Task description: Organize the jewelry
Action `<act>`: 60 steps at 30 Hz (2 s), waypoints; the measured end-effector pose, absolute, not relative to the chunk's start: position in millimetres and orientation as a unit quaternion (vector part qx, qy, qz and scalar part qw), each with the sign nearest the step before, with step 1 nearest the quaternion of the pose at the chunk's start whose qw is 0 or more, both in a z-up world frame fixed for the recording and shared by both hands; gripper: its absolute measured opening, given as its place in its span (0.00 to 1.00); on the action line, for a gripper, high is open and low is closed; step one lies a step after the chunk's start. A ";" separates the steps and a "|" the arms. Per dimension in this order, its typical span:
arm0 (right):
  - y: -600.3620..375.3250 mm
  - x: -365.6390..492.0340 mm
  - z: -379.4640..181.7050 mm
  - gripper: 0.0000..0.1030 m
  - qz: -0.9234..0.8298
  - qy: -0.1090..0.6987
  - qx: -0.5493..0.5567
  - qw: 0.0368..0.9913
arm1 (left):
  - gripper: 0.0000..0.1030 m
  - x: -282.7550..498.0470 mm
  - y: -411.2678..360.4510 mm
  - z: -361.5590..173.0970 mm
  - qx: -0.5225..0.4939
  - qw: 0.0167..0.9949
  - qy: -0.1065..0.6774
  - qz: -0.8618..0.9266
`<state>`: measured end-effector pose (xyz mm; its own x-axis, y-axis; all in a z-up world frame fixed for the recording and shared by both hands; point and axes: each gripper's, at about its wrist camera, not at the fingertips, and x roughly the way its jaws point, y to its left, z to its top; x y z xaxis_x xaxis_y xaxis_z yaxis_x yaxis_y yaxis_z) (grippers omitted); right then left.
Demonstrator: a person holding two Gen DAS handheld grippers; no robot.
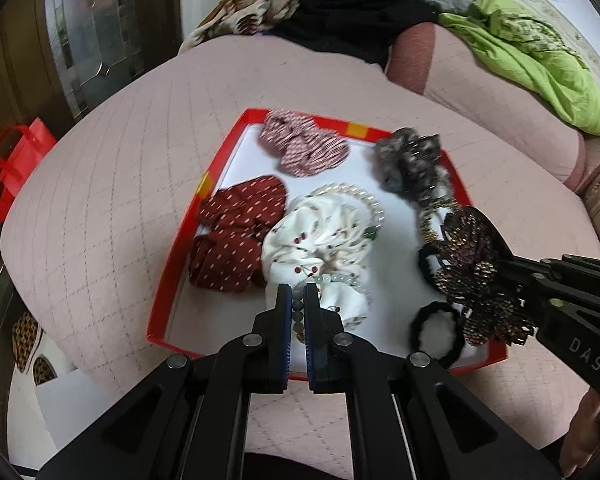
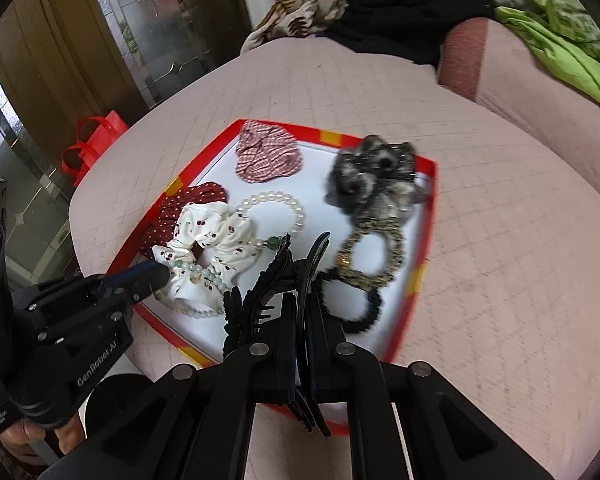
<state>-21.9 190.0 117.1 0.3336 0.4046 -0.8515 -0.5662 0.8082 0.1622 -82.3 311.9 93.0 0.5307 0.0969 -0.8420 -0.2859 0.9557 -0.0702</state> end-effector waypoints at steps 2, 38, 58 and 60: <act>196.6 -20.7 110.1 0.05 0.299 0.496 -0.084 0.811 | 0.05 -81.9 315.2 88.0 -0.103 0.865 0.477 0.113; 176.8 -34.3 115.4 0.40 0.306 0.495 -0.052 0.811 | 0.34 -108.6 294.1 130.4 -0.094 0.879 0.448 0.133; 48.2 -57.7 135.5 0.49 0.205 0.494 -0.015 0.845 | 0.41 -102.7 193.8 164.4 -0.012 0.900 0.426 0.091; 38.7 -60.8 137.9 0.49 0.199 0.489 -0.009 0.849 | 0.42 -102.5 182.7 165.1 -0.004 0.901 0.425 0.086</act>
<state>-60.8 38.7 137.9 0.4428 0.3282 -0.8344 -0.3466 0.9209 0.1783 -102.5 182.7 165.1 0.6242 0.1515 -0.7664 -0.1585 0.9852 0.0656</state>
